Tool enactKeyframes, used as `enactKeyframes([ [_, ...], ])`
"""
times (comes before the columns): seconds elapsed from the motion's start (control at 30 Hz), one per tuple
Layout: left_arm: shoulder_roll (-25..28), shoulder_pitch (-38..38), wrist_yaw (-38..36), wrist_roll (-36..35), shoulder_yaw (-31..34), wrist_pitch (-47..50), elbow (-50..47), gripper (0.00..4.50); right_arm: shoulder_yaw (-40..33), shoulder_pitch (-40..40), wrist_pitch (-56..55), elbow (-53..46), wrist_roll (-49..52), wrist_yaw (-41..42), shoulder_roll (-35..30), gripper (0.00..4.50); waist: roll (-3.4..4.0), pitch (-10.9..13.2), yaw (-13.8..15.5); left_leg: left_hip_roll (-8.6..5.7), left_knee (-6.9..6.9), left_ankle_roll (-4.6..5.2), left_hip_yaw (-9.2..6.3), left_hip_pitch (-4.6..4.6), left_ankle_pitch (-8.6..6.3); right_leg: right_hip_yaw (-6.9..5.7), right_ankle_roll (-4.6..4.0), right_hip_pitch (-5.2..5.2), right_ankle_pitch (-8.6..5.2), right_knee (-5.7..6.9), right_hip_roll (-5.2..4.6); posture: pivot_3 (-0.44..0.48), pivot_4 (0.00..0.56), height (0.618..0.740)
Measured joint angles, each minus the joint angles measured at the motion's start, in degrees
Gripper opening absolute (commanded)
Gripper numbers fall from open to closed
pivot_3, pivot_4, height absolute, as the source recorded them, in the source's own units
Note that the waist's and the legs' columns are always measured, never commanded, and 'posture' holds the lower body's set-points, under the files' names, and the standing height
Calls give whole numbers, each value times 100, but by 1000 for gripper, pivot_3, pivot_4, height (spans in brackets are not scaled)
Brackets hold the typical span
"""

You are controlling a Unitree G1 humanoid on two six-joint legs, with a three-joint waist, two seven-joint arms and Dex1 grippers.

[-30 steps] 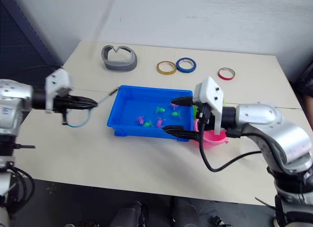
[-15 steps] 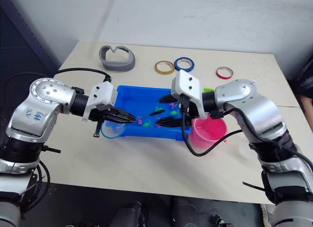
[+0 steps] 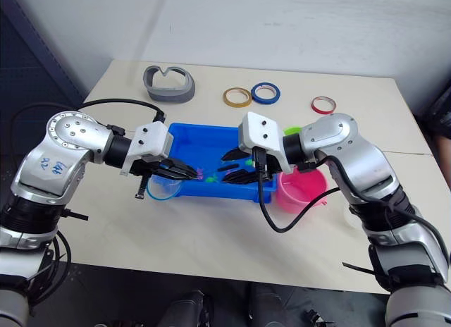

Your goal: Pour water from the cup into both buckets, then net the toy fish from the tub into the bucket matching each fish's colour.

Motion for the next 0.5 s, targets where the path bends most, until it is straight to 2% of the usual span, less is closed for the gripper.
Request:
enactKeyframes([
  [0.03, -1, -2, 0, 1, 0, -4, 0, 0, 0, -11, -4, 2, -7, 23, 16, 1722, 0, 0, -1, 0, 0, 0, 0, 0, 0, 0, 0, 0, 0, 0, 0, 0, 150, 740],
  [0.07, -4, -9, 0, 1, -1, -7, 1, 0, 0, -18, -14, 4, -11, 40, 36, 1418, 0, 0, -1, 0, 1, 0, 0, 0, 0, 0, 0, 0, 0, 1, 0, 0, 150, 740],
  [0.13, -11, -46, -2, 2, -5, -14, 4, 0, 0, -19, -39, 4, -23, 59, 76, 360, 0, 0, 1, 0, 2, 0, 0, 0, 0, 0, 0, 0, 0, 1, 0, 0, 150, 740],
  [0.17, -11, -73, -27, 4, -27, -22, 6, 0, -14, -19, -46, 10, -56, 45, 95, 75, 0, 0, 2, 0, 2, 0, 0, 0, 0, 0, 0, 0, 0, 1, 0, 0, 150, 740],
  [0.43, -101, -120, -37, -7, -55, 75, 144, 0, -28, -21, -52, 16, -144, 55, 109, 75, 0, 0, -1, 0, 5, 0, 0, 0, 0, 0, 0, 0, 0, 4, 0, 0, 150, 740],
  [0.47, -120, -121, -35, -40, -44, 144, 170, 681, -28, -17, -51, 12, -148, 55, 109, 0, 0, 0, 0, 0, 5, 0, 0, 0, 0, -1, 0, 0, 0, 4, 0, 0, 150, 740],
  [0.5, -139, -122, -22, -93, -25, 213, 185, 964, -28, -5, -49, -4, -144, 51, 110, 0, 0, 0, 0, 0, 6, 0, -1, -1, 0, -1, 0, 0, 0, 4, 0, 0, 150, 740],
])
